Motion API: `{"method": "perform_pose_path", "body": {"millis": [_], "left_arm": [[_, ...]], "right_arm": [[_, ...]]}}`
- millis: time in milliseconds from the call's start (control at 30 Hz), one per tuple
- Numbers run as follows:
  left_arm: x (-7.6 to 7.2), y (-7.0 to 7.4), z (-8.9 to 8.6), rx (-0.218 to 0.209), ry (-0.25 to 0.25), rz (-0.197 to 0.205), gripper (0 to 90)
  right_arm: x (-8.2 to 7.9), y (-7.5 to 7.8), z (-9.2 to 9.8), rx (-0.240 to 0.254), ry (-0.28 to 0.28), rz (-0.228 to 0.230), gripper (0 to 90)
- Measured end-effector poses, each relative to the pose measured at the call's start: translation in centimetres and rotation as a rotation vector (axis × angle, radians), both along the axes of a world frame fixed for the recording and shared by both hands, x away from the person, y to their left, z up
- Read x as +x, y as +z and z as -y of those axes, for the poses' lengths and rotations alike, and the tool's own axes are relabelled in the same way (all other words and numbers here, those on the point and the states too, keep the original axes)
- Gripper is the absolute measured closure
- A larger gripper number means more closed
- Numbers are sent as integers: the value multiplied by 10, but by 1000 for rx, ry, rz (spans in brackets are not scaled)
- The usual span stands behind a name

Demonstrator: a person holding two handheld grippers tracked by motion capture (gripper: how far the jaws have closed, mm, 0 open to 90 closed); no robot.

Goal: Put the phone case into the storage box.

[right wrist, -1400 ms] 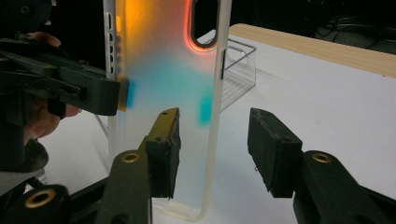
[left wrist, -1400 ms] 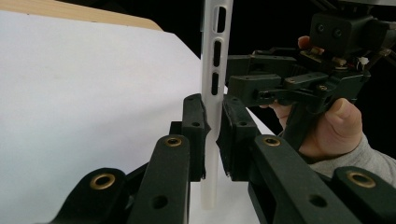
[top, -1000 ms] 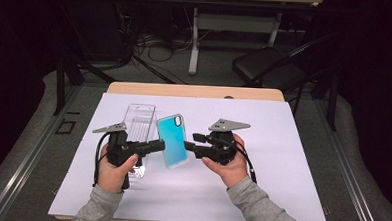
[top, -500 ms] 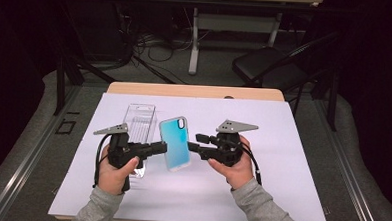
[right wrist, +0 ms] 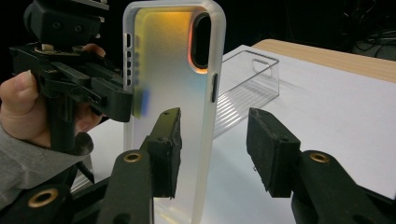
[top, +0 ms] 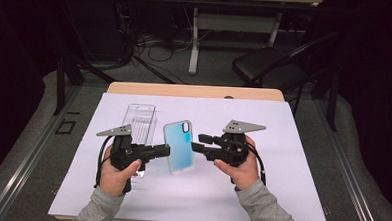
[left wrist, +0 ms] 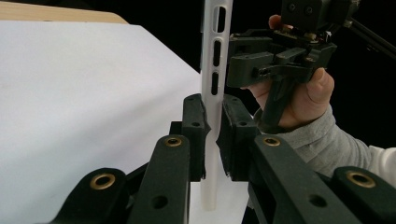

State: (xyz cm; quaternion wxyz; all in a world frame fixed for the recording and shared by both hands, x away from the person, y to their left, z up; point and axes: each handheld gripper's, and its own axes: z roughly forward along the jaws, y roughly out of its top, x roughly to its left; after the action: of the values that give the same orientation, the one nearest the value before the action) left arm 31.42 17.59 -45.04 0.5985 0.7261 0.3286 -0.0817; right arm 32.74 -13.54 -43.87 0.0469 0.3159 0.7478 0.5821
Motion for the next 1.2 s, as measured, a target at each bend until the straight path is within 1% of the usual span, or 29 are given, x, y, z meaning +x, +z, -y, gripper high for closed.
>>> {"method": "perform_pose_path", "body": {"millis": [333,500,567,700,767,867,967,1100,1200], "left_arm": [[-2,1,3,-4,-21,8,815],[-2,2,4,-9,-29,11,815],[-2,2,5,-5,-32,13,815],[-3,2,5,-16,-41,12,815],[-3,3,5,-14,-47,18,815],[-3,3,5,-13,-49,24,815],[-3,2,5,-22,-51,16,815],[-3,2,6,-19,-56,16,815],[-3,1,7,-17,-59,18,815]], "right_arm": [[-1,0,1,9,51,-14,557],[-2,0,3,22,63,-13,557],[-2,0,4,21,70,-21,558],[-2,0,6,32,85,-35,558],[-1,-1,7,47,88,-45,559],[0,-2,8,47,87,-50,565],[1,-3,9,49,89,-55,572],[2,-5,10,59,96,-76,580],[2,-6,10,62,97,-78,584]]}}
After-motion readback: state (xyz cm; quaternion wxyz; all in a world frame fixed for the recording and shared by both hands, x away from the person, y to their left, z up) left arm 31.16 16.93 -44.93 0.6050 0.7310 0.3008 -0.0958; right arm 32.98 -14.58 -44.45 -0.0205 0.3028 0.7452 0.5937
